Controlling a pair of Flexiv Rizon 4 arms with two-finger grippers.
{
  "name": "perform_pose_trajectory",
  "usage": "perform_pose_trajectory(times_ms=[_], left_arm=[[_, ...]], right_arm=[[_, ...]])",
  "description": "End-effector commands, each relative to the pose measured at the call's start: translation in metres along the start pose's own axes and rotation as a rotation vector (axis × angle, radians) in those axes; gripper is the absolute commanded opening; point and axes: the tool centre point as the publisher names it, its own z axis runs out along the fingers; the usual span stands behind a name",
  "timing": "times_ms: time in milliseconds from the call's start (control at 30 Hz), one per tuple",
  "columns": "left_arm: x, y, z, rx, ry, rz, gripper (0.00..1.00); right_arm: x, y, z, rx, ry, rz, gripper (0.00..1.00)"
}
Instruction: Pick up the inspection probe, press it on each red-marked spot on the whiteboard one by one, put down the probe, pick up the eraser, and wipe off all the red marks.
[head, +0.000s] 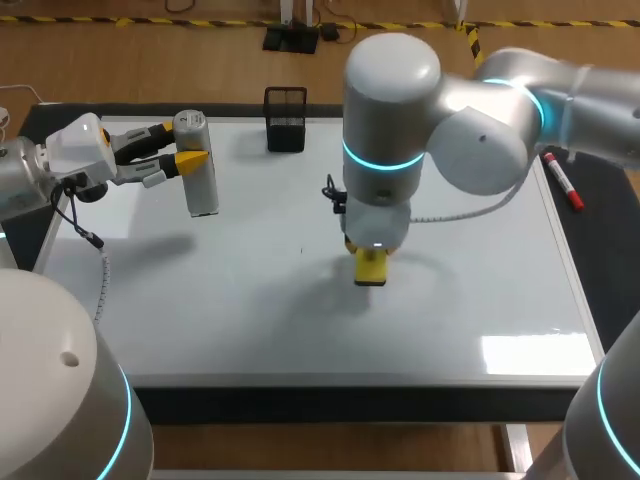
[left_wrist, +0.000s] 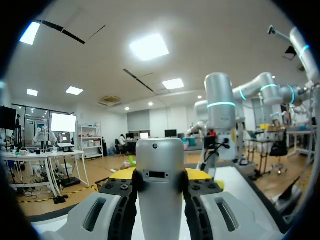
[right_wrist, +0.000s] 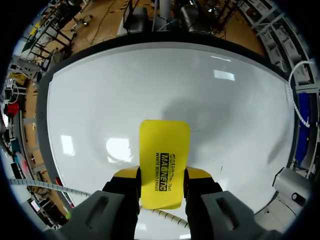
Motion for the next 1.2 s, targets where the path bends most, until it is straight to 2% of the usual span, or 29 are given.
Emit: perform_pose_trajectory(times_ms=[33,800,933,1200], left_arm=[[0.000,-0.001,0.000,0.001,-0.001,0.001,0.00],[0.000,-0.001,0.000,0.001,-0.001,0.001,0.00],[0.000,-0.001,0.000,0.001,-0.001,0.001,0.00],[0.000,-0.001,0.000,0.001,-0.001,0.001,0.00]], right_arm=[[0.005,-0.007,-0.006,-0.017,0.009,-0.001,0.00],[0.007,-0.011,-0.007,-0.019,0.008,0.005,0.00],[0.002,-0.031,-0.009,0.015,0.011,-0.042,0.00],[-0.011,-0.086,-0.004,0.017,0.009,-0.109,0.00]])
